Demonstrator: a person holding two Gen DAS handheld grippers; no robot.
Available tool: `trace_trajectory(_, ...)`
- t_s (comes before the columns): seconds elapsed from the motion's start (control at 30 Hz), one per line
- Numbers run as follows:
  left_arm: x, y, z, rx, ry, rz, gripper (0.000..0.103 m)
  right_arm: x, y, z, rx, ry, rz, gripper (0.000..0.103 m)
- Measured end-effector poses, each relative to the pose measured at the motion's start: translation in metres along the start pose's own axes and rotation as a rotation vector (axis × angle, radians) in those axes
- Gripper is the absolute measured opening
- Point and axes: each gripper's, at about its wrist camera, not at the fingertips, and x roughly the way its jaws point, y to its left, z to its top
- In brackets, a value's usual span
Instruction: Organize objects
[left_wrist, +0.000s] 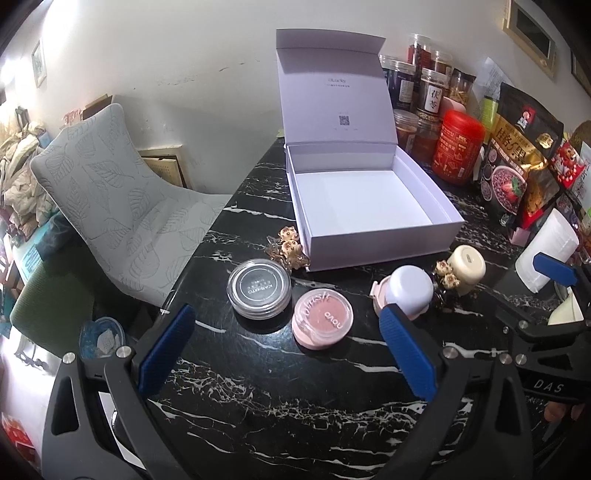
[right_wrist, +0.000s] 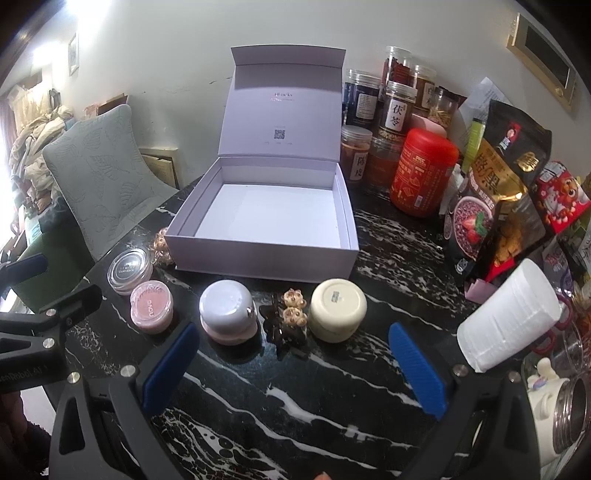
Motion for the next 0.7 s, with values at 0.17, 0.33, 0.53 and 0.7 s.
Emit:
trace_trajectory(0.17, 0.007, 0.007, 0.001, -0.024, 0.015, -0.003, 0.101, 0.003, 0.001, 0.004, 0.005, -0.016, 0.01, 0.103)
trace_trajectory(0.33, 0.018, 0.014, -0.001, -0.049, 0.036, -0.013, 0.101, 0.012, 0.001, 0.005, 0.019, -0.012, 0.018, 0.103)
trace_trajectory(0.53, 0.031, 0.023, -0.005, -0.081, 0.05, -0.023, 0.101, 0.026, -0.002, 0.002, 0.044, 0.0, 0.017, 0.103)
trace_trajectory(0.7, 0.044, 0.025, -0.008, -0.091, 0.073, -0.019, 0.101, 0.038, -0.005, -0.003, 0.061, 0.019, 0.023, 0.103)
